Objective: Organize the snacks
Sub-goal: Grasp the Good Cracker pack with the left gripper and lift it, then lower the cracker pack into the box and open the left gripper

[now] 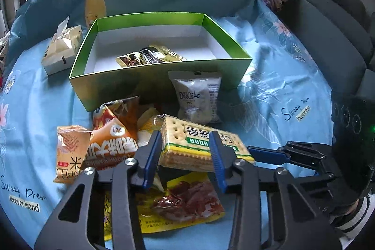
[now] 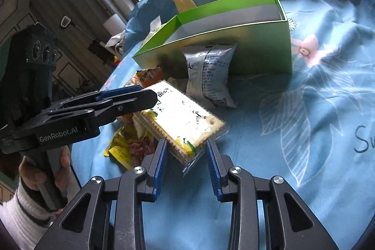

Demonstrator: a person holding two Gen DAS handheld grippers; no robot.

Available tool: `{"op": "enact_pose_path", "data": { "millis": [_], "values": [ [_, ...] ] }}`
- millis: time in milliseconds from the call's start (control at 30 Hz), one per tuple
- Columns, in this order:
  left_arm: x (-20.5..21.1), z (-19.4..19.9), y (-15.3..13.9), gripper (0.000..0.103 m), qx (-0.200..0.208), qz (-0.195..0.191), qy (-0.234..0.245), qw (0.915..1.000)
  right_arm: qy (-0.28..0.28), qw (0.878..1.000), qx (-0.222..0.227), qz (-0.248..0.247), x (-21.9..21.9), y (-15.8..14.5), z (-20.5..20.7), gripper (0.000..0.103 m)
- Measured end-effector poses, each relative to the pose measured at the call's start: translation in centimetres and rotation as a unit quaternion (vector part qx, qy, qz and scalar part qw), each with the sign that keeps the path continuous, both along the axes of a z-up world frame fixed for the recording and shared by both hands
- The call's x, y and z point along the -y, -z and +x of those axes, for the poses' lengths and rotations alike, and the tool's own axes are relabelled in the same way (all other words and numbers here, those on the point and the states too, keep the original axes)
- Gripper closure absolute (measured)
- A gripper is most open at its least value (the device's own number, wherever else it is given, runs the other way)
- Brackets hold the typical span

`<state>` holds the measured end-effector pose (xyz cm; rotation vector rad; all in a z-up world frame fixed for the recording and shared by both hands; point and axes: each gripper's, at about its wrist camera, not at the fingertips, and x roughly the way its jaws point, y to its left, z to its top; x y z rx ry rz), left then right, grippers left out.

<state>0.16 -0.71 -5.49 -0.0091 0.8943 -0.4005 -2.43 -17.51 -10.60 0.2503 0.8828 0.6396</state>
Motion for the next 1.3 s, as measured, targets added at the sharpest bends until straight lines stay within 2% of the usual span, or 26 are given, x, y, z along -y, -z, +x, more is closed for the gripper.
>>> {"op": "enact_pose_path", "data": {
  "millis": [300, 567, 967, 1300],
  "values": [
    [0.1, -1.3, -2.8, 0.063, 0.035, -0.017, -0.008, 0.9992, 0.002, 0.999, 0.039, 0.001, 0.7, -3.2, -1.4, 0.068],
    [0.0, -0.1, -5.8, 0.063, 0.067, -0.025, -0.014, 0.9973, 0.005, 0.996, 0.085, -0.006, 0.8, -6.7, -0.6, 0.068],
    [-1.2, 4.2, -8.6, 0.063, 0.087, -0.029, -0.038, 0.9950, 0.001, 0.992, 0.127, 0.003, -0.3, -9.9, 3.9, 0.068],
    [-1.8, 8.9, -8.3, 0.063, 0.077, -0.040, -0.056, 0.9947, -0.002, 0.992, 0.129, 0.001, -0.8, -10.4, 8.8, 0.068]
  ]
}}
